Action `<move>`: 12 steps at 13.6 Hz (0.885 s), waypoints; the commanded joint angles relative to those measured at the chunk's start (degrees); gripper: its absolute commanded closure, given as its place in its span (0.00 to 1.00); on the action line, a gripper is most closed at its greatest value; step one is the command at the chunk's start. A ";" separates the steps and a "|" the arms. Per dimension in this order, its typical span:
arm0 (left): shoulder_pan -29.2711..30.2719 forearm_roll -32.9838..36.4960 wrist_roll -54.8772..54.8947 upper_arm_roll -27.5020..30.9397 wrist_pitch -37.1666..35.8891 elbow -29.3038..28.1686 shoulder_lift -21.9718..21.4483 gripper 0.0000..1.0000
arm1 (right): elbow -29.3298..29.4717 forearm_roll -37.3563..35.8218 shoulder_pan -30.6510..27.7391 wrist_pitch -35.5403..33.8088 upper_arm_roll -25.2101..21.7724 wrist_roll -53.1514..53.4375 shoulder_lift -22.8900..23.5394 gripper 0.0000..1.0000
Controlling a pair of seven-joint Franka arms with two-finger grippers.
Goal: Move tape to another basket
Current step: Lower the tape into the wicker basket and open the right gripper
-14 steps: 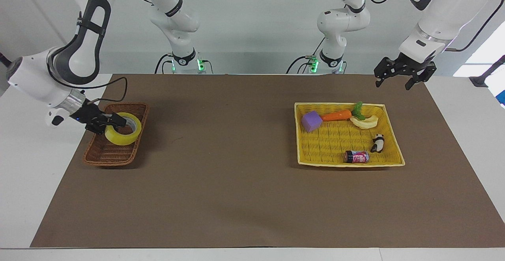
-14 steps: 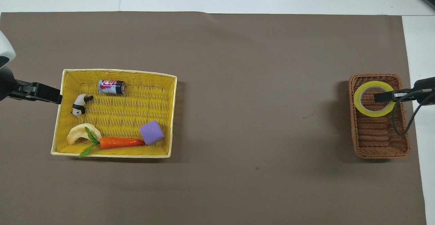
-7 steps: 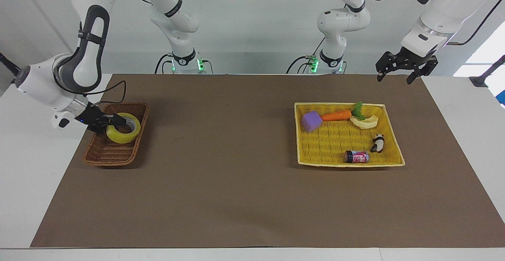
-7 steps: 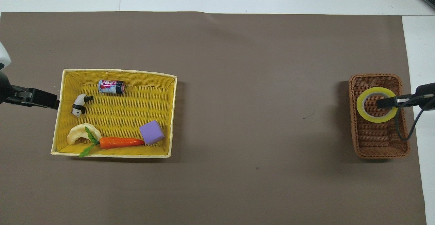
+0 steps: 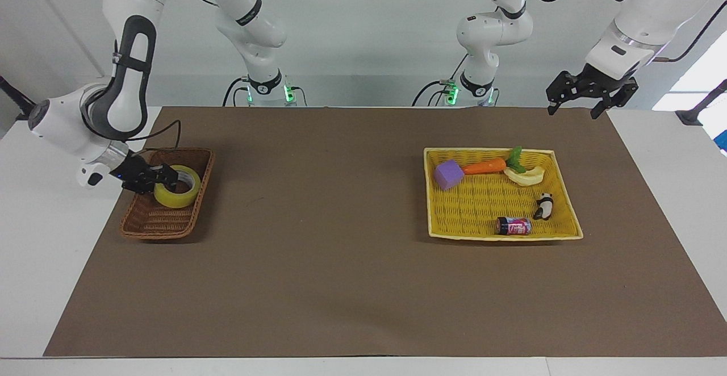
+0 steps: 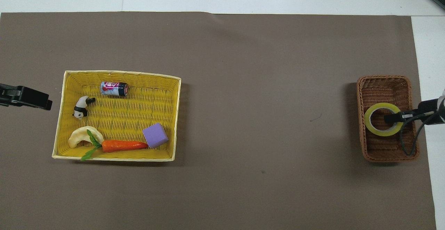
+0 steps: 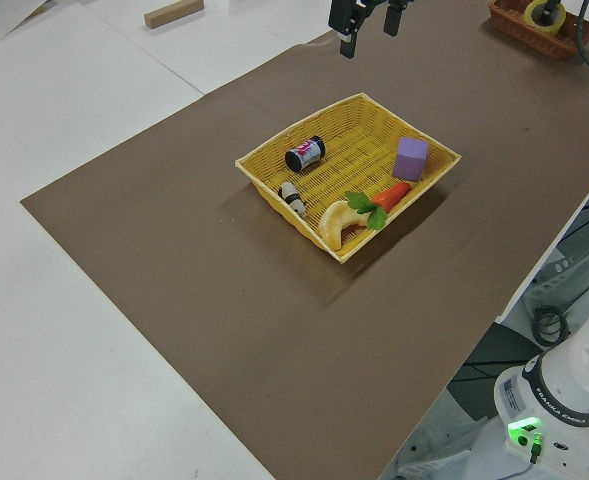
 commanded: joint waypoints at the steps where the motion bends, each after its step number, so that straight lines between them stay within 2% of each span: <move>1: 0.66 0.92 0.76 -0.46 -0.16 1.04 0.23 0.00 | 3.74 -0.90 -0.11 -0.33 0.58 -0.10 -0.61 0.00; 4: 0.39 0.74 0.67 -0.55 -0.33 1.22 -2.31 0.00 | 8.49 -2.64 2.69 -0.15 0.41 9.00 -1.41 0.00; 6: 0.57 0.74 0.67 -0.46 -0.24 1.30 -2.32 0.00 | 12.70 -11.14 5.67 -0.41 0.67 18.57 -2.28 0.00; 7: 0.66 0.74 0.67 -0.46 -0.24 1.22 -2.32 0.00 | 13.24 -13.44 7.43 -1.63 0.67 24.28 -3.33 0.00; 12: 0.48 0.74 0.67 -0.46 -0.24 1.22 -2.32 0.00 | 13.07 -15.13 12.97 -10.06 0.67 44.78 -9.83 0.00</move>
